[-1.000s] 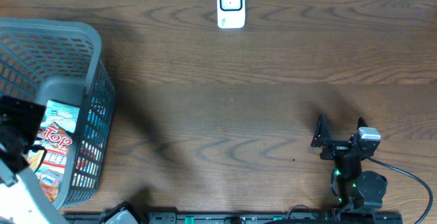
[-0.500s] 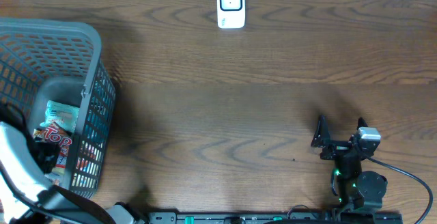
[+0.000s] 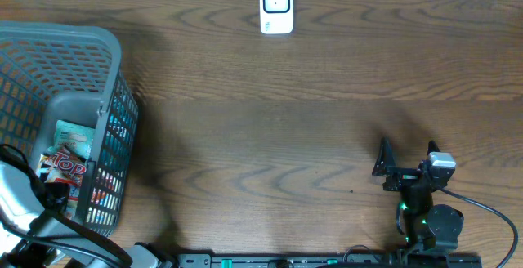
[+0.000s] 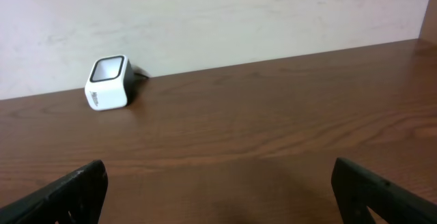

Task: Scan the item barcode
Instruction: 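Grasp the orange-white snack pack inside the basket with the left gripper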

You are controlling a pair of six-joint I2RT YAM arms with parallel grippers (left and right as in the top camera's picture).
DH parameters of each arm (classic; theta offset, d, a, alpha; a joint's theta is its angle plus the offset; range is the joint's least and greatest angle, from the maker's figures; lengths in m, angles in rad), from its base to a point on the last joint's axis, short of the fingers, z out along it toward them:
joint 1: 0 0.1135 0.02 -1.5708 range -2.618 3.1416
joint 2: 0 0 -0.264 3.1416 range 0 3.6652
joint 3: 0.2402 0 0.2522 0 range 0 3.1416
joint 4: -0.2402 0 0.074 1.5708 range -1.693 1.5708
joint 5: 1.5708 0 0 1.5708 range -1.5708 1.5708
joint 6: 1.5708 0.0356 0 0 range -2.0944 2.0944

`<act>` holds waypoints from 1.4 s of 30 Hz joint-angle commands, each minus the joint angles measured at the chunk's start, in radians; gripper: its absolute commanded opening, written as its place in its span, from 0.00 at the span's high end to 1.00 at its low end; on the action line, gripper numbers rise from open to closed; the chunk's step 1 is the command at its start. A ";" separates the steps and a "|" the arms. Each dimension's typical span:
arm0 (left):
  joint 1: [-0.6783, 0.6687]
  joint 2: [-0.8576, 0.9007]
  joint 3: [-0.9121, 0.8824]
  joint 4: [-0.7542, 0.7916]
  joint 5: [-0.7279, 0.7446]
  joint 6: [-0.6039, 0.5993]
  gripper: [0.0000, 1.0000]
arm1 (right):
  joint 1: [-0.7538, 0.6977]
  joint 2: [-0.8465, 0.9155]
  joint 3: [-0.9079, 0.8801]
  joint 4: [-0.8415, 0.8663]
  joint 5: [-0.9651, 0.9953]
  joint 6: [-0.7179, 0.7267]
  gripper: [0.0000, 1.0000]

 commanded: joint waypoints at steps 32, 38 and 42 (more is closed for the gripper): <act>0.004 -0.086 -0.024 0.072 -0.001 0.028 0.05 | 0.009 -0.003 -0.001 -0.004 0.005 -0.011 0.01; 0.005 0.013 -0.032 0.086 -0.010 0.029 0.06 | 0.009 -0.003 -0.001 -0.004 0.005 -0.011 0.01; 0.005 0.082 -0.032 0.093 -0.048 0.029 0.07 | 0.009 -0.003 -0.001 -0.004 0.005 -0.011 0.01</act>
